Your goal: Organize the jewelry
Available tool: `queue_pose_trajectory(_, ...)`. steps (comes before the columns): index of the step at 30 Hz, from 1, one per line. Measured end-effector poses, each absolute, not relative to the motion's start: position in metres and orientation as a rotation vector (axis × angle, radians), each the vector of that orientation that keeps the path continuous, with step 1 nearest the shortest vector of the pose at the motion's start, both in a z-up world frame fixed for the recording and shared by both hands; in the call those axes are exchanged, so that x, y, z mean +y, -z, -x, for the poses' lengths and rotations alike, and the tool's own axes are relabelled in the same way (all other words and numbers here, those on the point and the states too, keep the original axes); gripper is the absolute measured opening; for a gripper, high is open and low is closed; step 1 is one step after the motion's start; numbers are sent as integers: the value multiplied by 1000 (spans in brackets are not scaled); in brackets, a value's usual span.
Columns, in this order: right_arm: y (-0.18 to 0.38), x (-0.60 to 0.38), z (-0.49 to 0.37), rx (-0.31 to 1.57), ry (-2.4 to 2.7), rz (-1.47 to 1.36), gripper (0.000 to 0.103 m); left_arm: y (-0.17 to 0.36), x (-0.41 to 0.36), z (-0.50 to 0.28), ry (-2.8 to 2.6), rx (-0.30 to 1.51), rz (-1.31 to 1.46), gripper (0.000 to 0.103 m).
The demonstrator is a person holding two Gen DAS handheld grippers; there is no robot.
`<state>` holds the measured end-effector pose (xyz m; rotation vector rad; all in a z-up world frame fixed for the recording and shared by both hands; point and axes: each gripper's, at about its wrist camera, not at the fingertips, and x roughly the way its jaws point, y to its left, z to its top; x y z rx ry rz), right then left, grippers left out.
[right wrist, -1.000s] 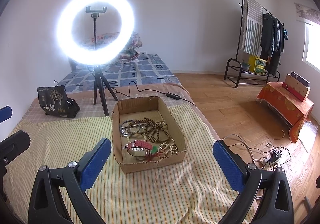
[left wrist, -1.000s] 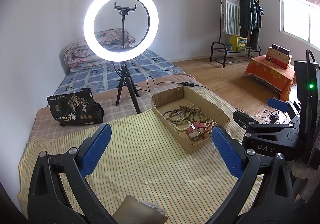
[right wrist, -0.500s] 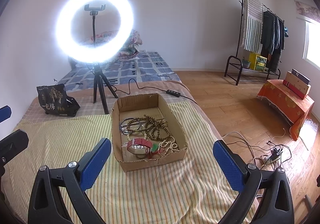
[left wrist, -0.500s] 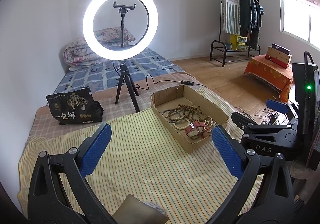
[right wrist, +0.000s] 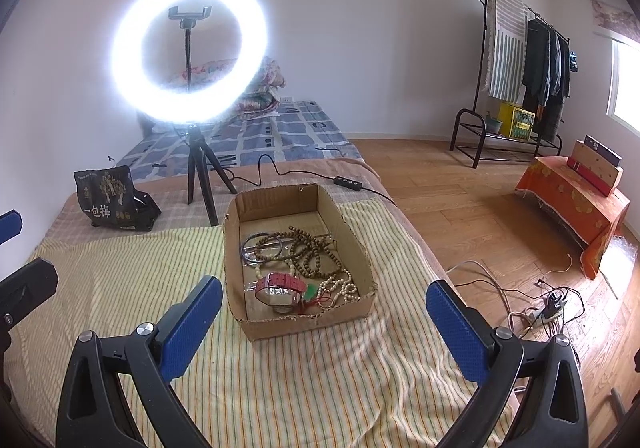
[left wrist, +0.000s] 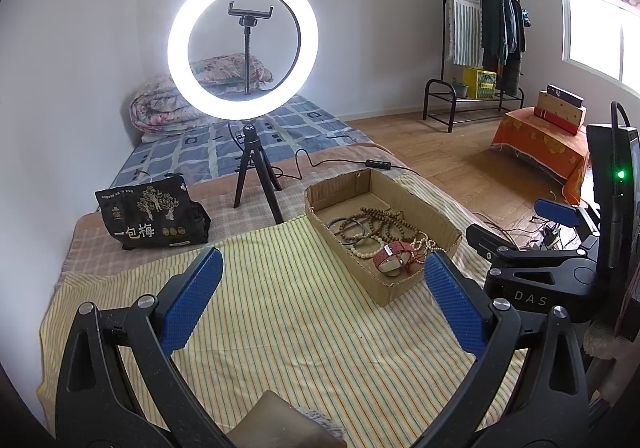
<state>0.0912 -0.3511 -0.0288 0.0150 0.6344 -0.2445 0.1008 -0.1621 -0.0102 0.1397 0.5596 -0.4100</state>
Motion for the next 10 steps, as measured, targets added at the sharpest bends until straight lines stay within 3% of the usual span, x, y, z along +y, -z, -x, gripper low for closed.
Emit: queue_pose_trajectory(10, 32, -349, -93, 644, 244, -14, 103, 12, -160, -103, 396, 559, -144, 102)
